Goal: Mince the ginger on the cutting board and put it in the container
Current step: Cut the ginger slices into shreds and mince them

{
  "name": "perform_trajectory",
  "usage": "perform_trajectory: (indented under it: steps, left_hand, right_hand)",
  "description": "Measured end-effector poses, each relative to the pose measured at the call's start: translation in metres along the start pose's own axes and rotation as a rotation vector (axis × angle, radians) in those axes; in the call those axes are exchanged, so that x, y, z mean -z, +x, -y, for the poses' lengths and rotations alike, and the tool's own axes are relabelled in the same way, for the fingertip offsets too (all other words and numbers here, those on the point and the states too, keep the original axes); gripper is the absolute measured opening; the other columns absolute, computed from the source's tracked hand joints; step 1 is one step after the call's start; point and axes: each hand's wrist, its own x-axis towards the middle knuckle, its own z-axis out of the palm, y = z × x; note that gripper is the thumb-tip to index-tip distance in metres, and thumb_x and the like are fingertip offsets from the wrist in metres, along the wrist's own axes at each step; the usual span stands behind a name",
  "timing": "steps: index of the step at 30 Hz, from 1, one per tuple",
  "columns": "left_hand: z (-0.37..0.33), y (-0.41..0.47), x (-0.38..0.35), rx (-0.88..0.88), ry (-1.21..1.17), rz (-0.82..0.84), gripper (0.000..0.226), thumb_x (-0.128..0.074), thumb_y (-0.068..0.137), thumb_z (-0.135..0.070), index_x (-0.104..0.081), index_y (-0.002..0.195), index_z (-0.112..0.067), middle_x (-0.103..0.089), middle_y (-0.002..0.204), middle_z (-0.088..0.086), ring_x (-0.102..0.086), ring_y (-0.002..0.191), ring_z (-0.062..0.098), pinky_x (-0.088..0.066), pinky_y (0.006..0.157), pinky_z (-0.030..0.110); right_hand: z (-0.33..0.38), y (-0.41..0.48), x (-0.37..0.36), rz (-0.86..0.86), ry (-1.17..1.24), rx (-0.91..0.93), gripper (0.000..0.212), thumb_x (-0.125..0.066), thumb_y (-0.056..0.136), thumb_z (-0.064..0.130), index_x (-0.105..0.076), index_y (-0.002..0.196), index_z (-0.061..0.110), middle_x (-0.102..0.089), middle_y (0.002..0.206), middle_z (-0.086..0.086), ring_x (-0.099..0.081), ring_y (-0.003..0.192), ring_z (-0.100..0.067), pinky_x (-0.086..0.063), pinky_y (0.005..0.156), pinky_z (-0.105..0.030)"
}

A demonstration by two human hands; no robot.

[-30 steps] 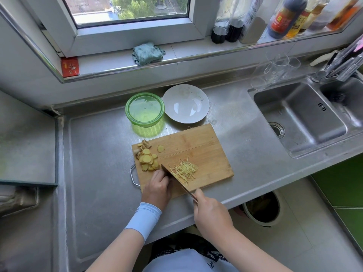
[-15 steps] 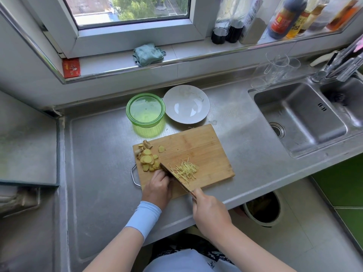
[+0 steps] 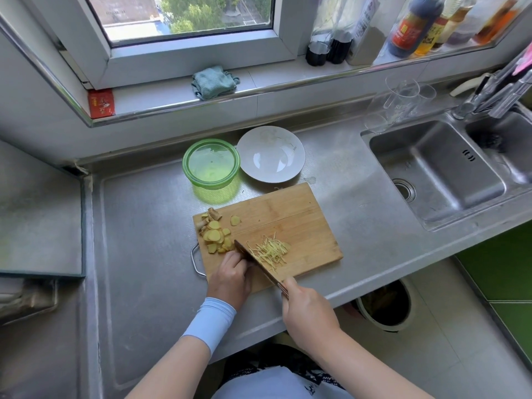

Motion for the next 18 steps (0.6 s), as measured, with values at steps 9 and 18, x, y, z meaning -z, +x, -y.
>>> perform_trajectory:
  steps: [9, 18]
  left_hand:
    - [0.005, -0.001, -0.004, 0.026, 0.012, 0.047, 0.013, -0.058, 0.079, -0.004, -0.070, 0.083, -0.004, -0.065, 0.094, 0.007, -0.061, 0.090, 0.028, -0.056, 0.059, 0.038]
    - [0.004, -0.001, -0.002, 0.014, 0.001, 0.011, 0.012, -0.059, 0.084, -0.007, -0.070, 0.080, -0.006, -0.066, 0.089, 0.006, -0.061, 0.087, 0.027, -0.055, 0.061, 0.038]
  right_hand:
    - [-0.010, -0.009, -0.002, -0.033, -0.021, 0.031, 0.016, -0.036, 0.105, 0.030, -0.041, 0.115, 0.018, -0.042, 0.064, 0.006, -0.046, 0.060, -0.022, -0.026, 0.046, -0.029]
    - [0.000, 0.005, -0.002, -0.015, 0.018, 0.028, 0.010, -0.040, 0.104, 0.027, -0.033, 0.096, 0.025, -0.052, 0.074, 0.001, -0.050, 0.066, -0.024, -0.037, 0.058, -0.035]
